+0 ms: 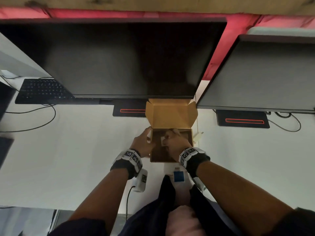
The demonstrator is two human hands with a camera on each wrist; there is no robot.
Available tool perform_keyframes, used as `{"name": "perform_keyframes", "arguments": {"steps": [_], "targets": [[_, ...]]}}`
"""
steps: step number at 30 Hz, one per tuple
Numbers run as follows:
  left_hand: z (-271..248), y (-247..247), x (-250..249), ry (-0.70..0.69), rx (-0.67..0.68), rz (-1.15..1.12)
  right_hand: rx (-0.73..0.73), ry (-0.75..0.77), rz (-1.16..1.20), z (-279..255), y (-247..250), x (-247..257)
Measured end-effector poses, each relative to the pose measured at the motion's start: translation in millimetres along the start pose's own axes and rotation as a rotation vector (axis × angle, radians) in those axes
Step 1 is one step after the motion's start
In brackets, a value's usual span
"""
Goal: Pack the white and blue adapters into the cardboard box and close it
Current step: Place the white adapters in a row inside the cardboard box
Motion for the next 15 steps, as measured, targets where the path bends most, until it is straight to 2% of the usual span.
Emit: {"name": "perform_keyframes", "arguments": {"steps": [3, 7, 12, 15], "targets": [[2, -3, -2, 0.000, -0.022, -0.009, -0.004, -0.052, 0.146, 4, -8, -4], [9, -2, -5, 0.008, -0.072, 0.055, 0.114, -0.039, 0.258, 8, -22, -2], [16, -3, -4, 0.040, -0.133, 0.078, 0.038, 0.079, 0.130, 5, -15, 2], [17, -2, 2, 0.067, -0.163, 0.081, 0.021, 0.091, 0.221, -3, 5, -2]]}}
Point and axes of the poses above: each hand's wrist, its own z-axis towards the middle knuckle, its own y-axis out of the back of the hand, x = y × z, the point moved 8 cm from there along z, towards the middle knuckle, and after that the axes turned 2 degrees about x, right-handed, at the moved point
